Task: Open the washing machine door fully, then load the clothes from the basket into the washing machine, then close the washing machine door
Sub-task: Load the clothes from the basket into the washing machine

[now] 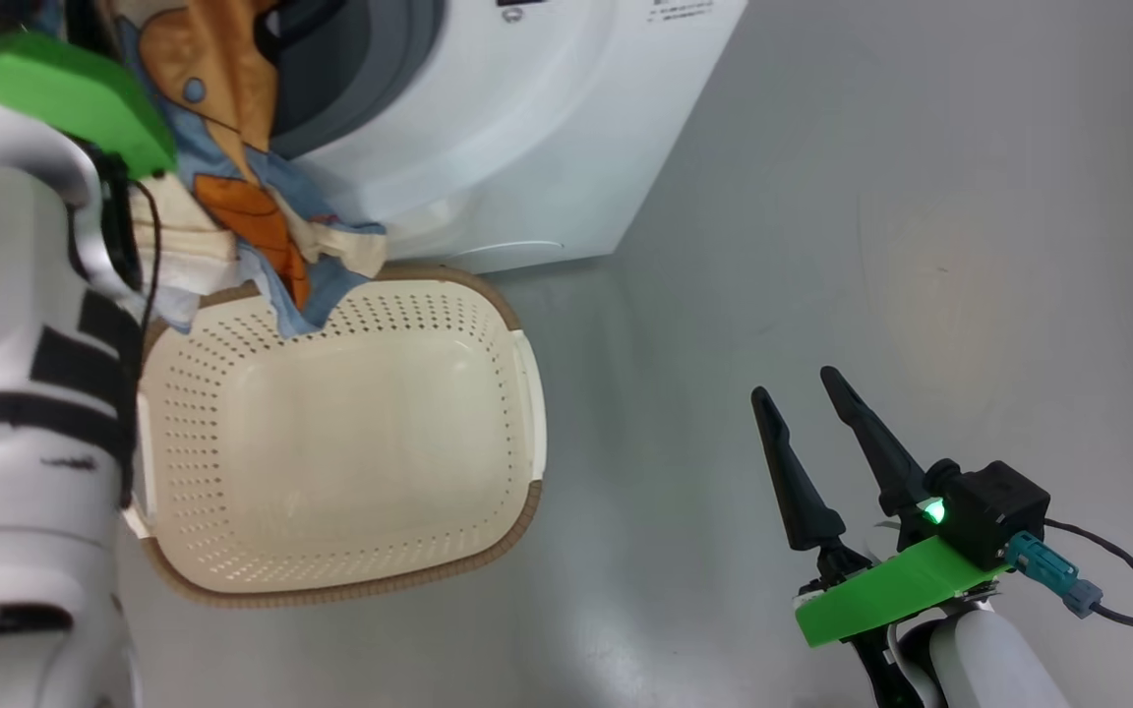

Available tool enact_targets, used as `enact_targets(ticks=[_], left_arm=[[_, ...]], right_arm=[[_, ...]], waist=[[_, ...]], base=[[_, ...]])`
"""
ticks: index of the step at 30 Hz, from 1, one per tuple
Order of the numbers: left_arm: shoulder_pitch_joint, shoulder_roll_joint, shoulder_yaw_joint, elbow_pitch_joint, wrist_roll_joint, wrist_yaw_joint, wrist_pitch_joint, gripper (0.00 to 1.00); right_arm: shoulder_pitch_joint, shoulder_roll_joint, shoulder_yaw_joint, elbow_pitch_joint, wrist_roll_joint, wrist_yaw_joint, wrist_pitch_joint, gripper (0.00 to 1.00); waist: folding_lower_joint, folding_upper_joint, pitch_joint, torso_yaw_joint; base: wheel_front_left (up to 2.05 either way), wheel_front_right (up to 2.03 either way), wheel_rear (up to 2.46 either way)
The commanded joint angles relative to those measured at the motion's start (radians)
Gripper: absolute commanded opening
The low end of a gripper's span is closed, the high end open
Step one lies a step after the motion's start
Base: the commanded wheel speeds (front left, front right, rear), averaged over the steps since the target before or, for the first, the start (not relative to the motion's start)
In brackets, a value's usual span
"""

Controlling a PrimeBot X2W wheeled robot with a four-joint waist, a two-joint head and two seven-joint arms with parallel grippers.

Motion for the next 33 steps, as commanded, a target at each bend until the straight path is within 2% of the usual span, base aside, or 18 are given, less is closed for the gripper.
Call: enact_targets(ticks=[1, 8, 15, 22, 27, 33], left_arm=[[0.038, 0.030, 0.013, -0.049, -0.012, -0.006, -0.006, 1.00], [0.260, 0.004, 0.014, -0.285, -0.008, -0.027, -0.006, 1.00], [0.537, 0.006, 0.049, -0.596, -0.004, -0.031, -0.006, 1.00], [0.774, -0.007, 0.076, -0.840, -0.006, -0.051, -0.006, 1.00], [0.884, -0.027, 0.095, -0.959, -0.019, -0.055, -0.006, 1.00], [0.983, -0.036, 0.103, -0.999, -0.018, -0.065, -0.006, 1.00]], right_arm=[[0.023, 0.000, 0.017, -0.017, -0.015, 0.002, -0.005, 1.00], [0.041, 0.000, 0.000, -0.018, -0.024, 0.002, -0.005, 1.00], [0.043, 0.000, 0.003, -0.021, -0.022, 0.002, -0.005, 1.00], [0.040, 0.000, 0.004, -0.023, -0.022, 0.002, -0.005, 1.00], [0.033, 0.000, 0.012, -0.020, -0.023, 0.002, -0.005, 1.00], [0.033, 0.000, 0.020, -0.018, -0.024, 0.002, -0.005, 1.00]], waist=[[0.0000, 0.0000, -0.020, 0.018], [0.0000, 0.0000, -0.051, 0.043], [0.0000, 0.0000, -0.066, 0.037], [0.0000, 0.0000, -0.058, 0.038], [0.0000, 0.0000, -0.061, 0.033], [0.0000, 0.0000, -0.071, 0.022]], base=[[0.00, 0.00, 0.00], [0.00, 0.00, 0.00], [0.00, 0.00, 0.00], [0.00, 0.00, 0.00], [0.00, 0.00, 0.00], [0.00, 0.00, 0.00]])
